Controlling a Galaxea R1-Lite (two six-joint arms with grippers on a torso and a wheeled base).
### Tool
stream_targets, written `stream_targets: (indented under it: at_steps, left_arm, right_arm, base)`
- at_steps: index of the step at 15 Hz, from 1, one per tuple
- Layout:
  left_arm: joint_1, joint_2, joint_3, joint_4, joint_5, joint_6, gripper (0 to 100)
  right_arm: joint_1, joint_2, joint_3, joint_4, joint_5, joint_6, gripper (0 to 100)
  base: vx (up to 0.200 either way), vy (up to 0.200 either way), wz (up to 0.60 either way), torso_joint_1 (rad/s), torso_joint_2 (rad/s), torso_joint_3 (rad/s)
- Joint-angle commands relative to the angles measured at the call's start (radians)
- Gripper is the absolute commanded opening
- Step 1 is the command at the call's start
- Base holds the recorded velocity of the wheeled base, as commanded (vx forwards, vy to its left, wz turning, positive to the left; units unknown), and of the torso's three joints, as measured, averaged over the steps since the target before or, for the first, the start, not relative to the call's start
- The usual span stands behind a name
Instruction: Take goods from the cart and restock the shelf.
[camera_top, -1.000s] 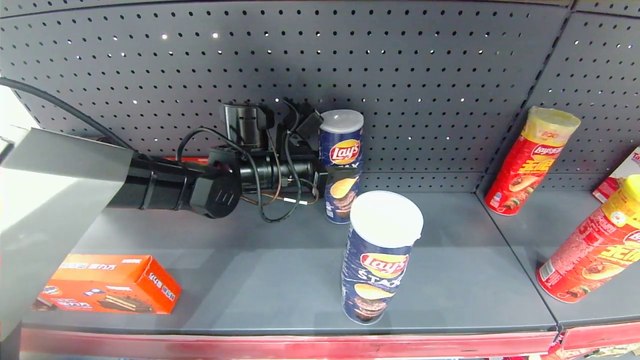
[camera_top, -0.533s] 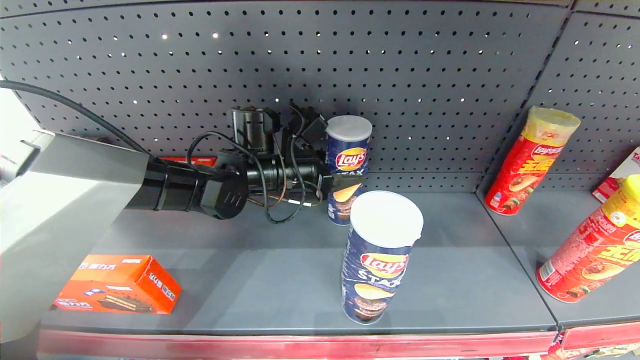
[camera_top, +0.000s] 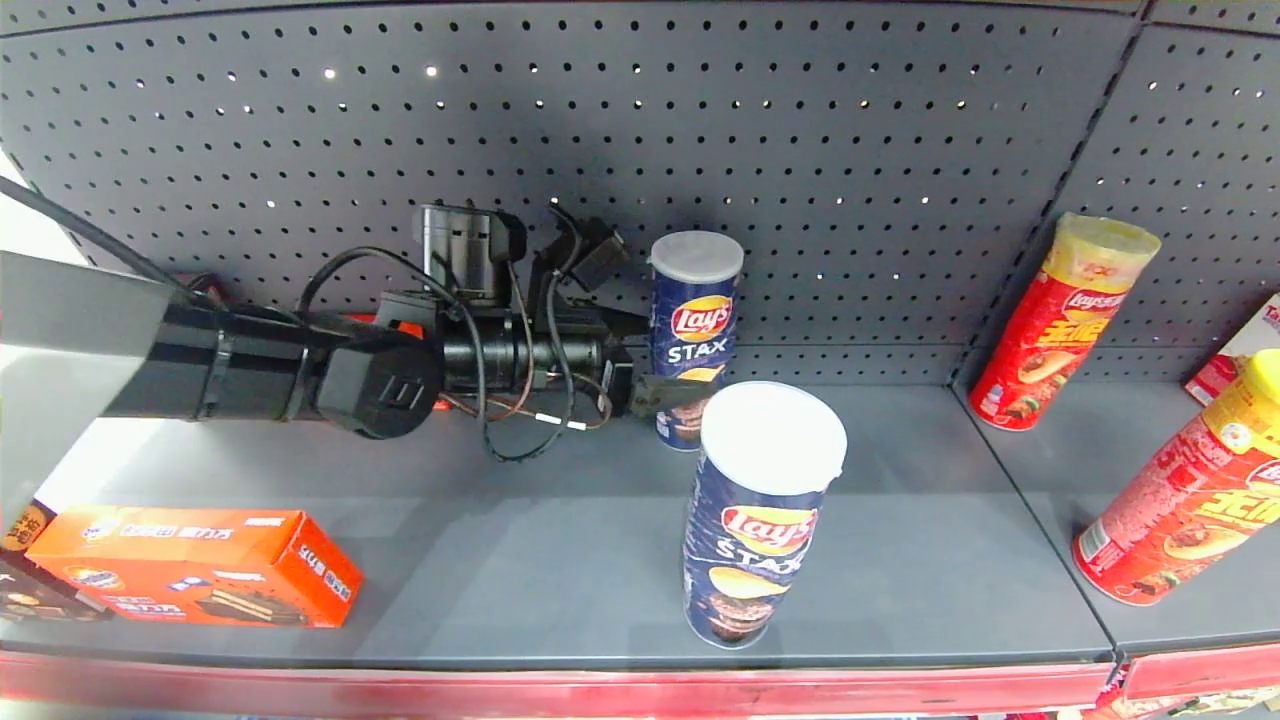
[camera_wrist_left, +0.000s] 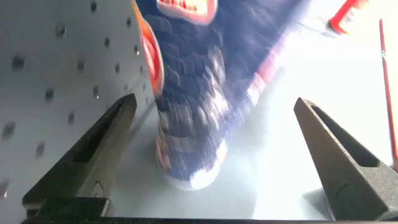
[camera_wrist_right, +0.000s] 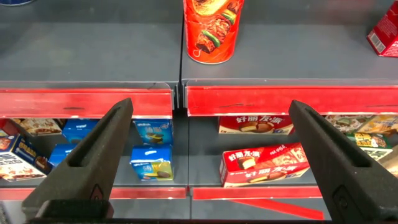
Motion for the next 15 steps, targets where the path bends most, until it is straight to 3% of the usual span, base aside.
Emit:
stream_targets:
  at_steps: [1, 3, 6, 7, 9, 12, 15]
  left_arm:
    - [-0.005, -0.119, 0.115, 0.0, 0.106, 0.024, 100]
    - [-0.011, -0.154, 0.166, -0.007, 0.187, 0.03, 100]
    - [-0.011, -0.209, 0.263, -0.008, 0.337, 0.124, 100]
    - [-0.014, -0.221, 0.282, -0.011, 0.406, 0.141, 100]
    - [-0.029, -0.223, 0.292, -0.03, 0.489, 0.142, 100]
    - [-0.052, -0.175, 0.29, -0.143, 0.663, 0.136, 100]
    - [-0.052, -0.125, 0.278, -0.188, 0.724, 0.133, 100]
  right_arm:
    - [0.0, 0.002, 0.0, 0.0, 0.0, 0.0, 100]
    - [0.0, 0.002, 0.0, 0.0, 0.0, 0.0, 100]
    - [0.0, 0.002, 0.0, 0.0, 0.0, 0.0, 100]
    - [0.0, 0.002, 0.0, 0.0, 0.0, 0.0, 100]
    - [0.0, 0.002, 0.0, 0.0, 0.0, 0.0, 100]
    - [0.0, 0.002, 0.0, 0.0, 0.0, 0.0, 100]
    - [0.0, 0.002, 0.0, 0.0, 0.0, 0.0, 100]
  base:
    - [0.0, 0.0, 0.0, 0.0, 0.0, 0.0]
    - [0.0, 0.0, 0.0, 0.0, 0.0, 0.0]
    - [0.0, 0.0, 0.0, 0.0, 0.0, 0.0]
    - [0.0, 0.0, 0.0, 0.0, 0.0, 0.0]
    - [0.0, 0.0, 0.0, 0.0, 0.0, 0.0]
    - [0.0, 0.0, 0.0, 0.0, 0.0, 0.0]
    - [0.0, 0.0, 0.0, 0.0, 0.0, 0.0]
